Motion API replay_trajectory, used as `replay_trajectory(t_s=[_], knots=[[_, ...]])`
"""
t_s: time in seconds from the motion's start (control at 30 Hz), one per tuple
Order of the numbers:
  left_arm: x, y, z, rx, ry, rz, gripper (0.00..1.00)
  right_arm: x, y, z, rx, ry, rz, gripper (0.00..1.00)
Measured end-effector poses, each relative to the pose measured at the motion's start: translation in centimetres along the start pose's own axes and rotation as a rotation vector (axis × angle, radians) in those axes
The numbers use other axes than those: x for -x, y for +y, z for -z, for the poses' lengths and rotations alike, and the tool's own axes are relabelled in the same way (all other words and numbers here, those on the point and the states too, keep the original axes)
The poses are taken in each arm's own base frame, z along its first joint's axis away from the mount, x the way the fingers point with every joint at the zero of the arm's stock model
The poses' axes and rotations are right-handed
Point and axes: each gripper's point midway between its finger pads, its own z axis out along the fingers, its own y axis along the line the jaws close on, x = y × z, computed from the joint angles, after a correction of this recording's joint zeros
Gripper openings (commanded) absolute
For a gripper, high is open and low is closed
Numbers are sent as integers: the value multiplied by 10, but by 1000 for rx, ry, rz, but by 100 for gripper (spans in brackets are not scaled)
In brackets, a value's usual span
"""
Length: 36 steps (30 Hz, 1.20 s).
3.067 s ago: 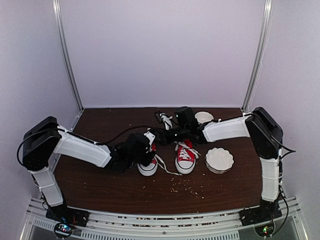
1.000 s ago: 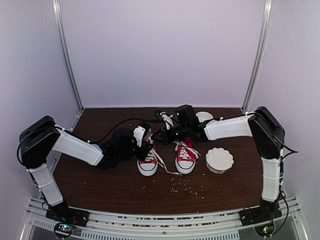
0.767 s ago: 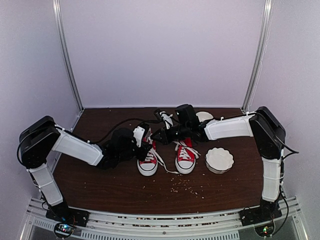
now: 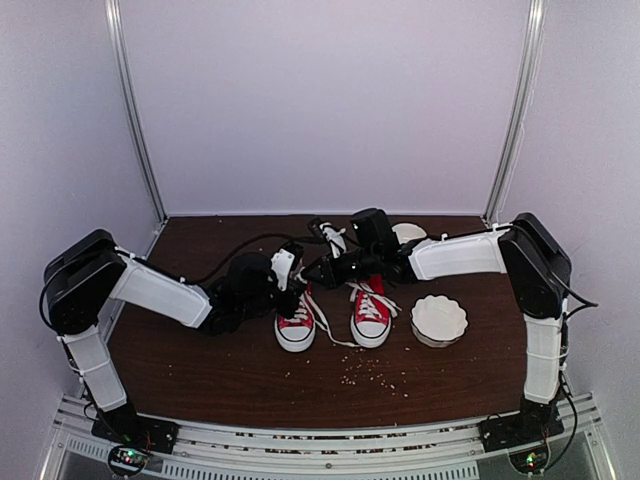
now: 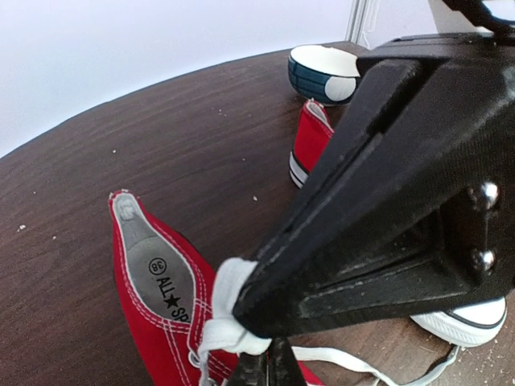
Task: Tie the shoes
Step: Cross the shoelace.
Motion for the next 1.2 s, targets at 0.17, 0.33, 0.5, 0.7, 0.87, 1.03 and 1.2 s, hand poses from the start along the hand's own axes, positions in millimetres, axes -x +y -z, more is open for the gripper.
replay_trajectory(t_s=[0.17,0.33,0.5,0.7,0.87,1.03,1.2], knots=[[-6,4,8,14,8,-2,0,0,0,0,0,0,1,0],[-13,9,25,25,21,-10,0,0,0,0,-1,1,3,0],[-9,8,38,15,9,-28,0,-2,-2,0,-4,7,2,0],[-10,13,46,16,17,-46,0,-6,-3,1,-11,26,13,0],[-16,25,49,40,62,-78,0,-8,-2,4,-17,42,34,0],[-20,29,52,48,116,-132,0,-4,2,10,-16,45,71,0],[-22,35,52,49,142,-145,0,13,14,25,-12,22,133,0]])
